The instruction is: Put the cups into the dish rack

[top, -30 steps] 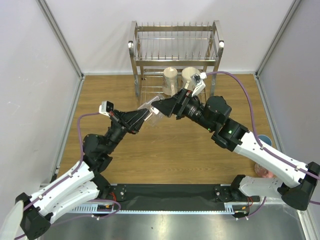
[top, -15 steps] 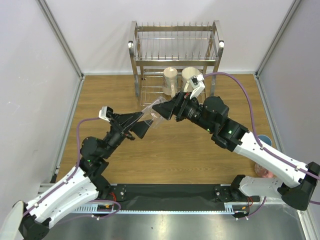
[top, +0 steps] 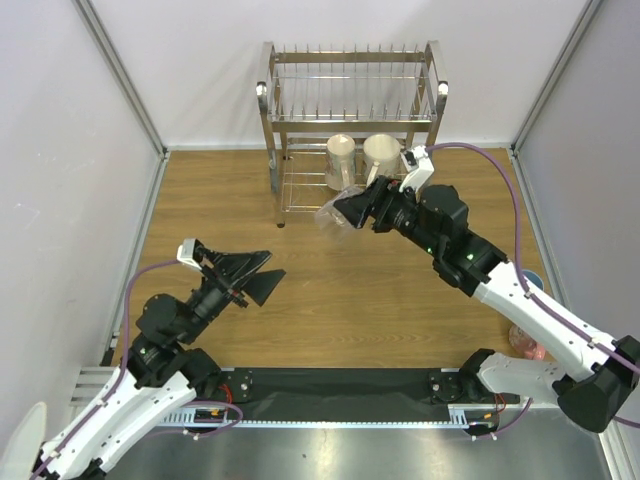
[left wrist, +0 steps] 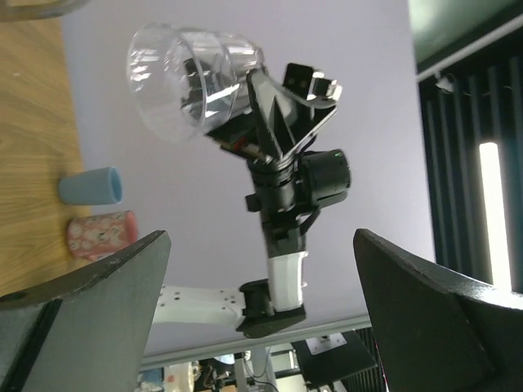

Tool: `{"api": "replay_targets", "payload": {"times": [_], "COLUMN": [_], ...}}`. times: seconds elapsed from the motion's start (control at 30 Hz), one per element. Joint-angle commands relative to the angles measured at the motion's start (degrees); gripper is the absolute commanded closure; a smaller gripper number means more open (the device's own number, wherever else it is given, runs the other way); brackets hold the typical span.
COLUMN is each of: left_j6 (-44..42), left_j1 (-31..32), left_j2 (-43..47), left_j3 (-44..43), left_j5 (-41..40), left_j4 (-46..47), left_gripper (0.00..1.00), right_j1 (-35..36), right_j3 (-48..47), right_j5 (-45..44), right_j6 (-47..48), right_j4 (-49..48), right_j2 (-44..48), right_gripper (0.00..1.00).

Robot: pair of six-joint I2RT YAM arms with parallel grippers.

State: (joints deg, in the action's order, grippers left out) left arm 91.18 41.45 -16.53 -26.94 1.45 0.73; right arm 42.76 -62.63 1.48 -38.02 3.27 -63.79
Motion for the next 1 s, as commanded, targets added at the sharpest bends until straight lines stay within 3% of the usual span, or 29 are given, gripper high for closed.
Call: {"api": "replay_targets", "payload": {"times": [0.0, 0.2, 0.3, 0.33, 0.47, 0.57, 0.8, 0.97], "left_j6": [-2.75, -9.43, -15.57, -21.07, -36.13, -43.44, -49.07, -54.78], "left_j1": [-0.32, -0.32, -0.32, -0.32, -0.32, -0.32, -0.32, -0.32], "left_j2": [1.68, -1.91, -5.87, -7.01, -17.62, -22.21, -23.19, -26.96], "left_j3": [-1.27, -7.06, -12.51, -14.87, -35.57, -43.52, -43.72, -50.03], "left_j5": [-0.67, 4.78, 7.16, 6.99, -0.36, -4.26, -5.14, -10.15], "left_j4": [-10.12, -16.9, -20.23, -22.33, -43.99, -52.21, -52.67, -61.08], "left_gripper": [0.0, 0.0, 0.0, 0.0, 0.0, 0.0, 0.0, 0.0], "right_j1": [-2.59, -4.35, -4.88, -5.67, -8.74, -10.06, -10.51, -10.95], "right_j3": [-0.91, -3.55, -4.16, -3.99, 0.39, 2.07, 2.52, 1.9], "right_j5": [-3.04, -14.38, -22.2, -25.35, -26.0, -27.14, -30.3, -32.24], "right_j6": [6.8, 18.5, 22.11, 22.37, 23.78, 24.57, 28.78, 31.25], "right_j4": [1.64, 3.85, 3.5, 3.33, -4.81, -9.84, -15.83, -18.91], "right_j2": [-0.63, -5.9, -8.98, -9.85, -12.4, -14.34, -21.63, -25.5], "right_gripper": [1.0, 1.0, 1.0, 1.0, 1.0, 1.0, 1.0, 1.0]}}
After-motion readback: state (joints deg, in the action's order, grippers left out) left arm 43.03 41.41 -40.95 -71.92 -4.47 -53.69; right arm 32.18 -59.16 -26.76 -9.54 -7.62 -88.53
